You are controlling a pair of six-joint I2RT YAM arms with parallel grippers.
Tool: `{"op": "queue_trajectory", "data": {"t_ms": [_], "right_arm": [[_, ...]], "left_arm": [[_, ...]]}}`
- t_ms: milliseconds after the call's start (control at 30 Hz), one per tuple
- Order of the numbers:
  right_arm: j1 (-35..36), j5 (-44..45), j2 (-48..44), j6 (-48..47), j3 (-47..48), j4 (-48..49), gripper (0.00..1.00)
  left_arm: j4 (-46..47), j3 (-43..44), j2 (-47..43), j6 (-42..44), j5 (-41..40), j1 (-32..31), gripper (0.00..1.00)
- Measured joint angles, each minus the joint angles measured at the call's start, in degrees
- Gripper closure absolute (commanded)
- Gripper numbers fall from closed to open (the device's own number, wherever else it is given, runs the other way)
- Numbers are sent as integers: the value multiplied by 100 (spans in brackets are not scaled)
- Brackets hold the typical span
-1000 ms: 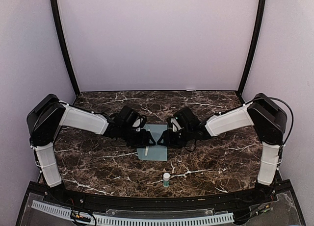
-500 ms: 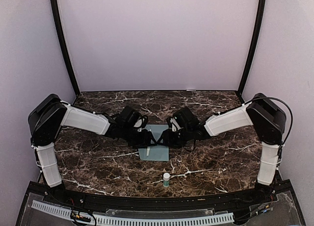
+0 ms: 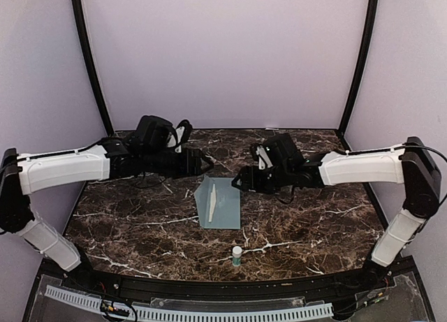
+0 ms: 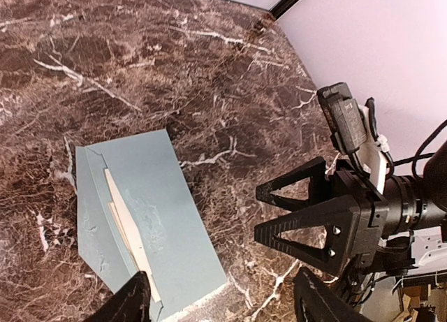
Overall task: Place the letter into the envelope and seal it
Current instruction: Pick up the solid glue from the center of the board.
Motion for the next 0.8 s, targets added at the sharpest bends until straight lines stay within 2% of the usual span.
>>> {"op": "queue_trajectory", "data": {"t_ms": [233, 500, 633, 800], "right_arm": [[142, 262, -1272, -461, -387, -778, 26], [1508, 634, -2667, -142, -785, -1974, 25], [2020, 876, -2734, 409, -785, -2267, 25], [2721, 1287, -2079, 1032, -616, -2632, 26]], "left_arm": [[-212, -398, -1397, -4, -61, 262, 30], [-391, -1196, -2087, -319, -39, 439, 30], [-382, -1360, -2159, -487, 7, 439, 30], [-306, -1519, -2194, -623, 146, 439, 30]]}}
